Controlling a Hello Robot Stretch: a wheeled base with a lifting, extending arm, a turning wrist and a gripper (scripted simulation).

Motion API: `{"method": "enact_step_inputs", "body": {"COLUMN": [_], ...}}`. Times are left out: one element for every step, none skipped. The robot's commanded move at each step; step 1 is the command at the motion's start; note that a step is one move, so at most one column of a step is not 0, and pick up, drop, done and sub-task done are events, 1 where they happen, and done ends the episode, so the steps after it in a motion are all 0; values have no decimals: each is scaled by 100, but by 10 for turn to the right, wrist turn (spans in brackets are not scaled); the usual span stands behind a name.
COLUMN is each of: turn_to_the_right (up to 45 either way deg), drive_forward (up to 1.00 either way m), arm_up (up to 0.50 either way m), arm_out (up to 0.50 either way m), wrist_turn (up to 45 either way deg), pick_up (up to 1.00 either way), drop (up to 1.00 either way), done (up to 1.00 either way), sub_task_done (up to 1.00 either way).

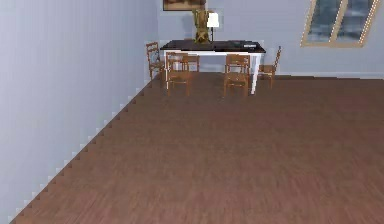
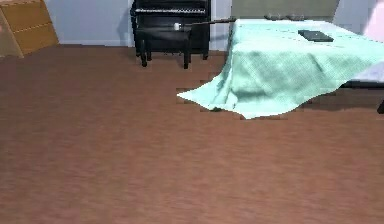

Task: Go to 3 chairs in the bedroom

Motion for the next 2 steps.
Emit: {"method": "enact_step_inputs", "body": {"turn_to_the_right": [0,0], "drive_forward": [100,100], "arm_up": [0,0], "arm_out": [0,0], "wrist_turn": [0,0], "pick_up": [0,0], "drop": [0,0], "done": [0,0], "sub_task_done": [0,0]}}
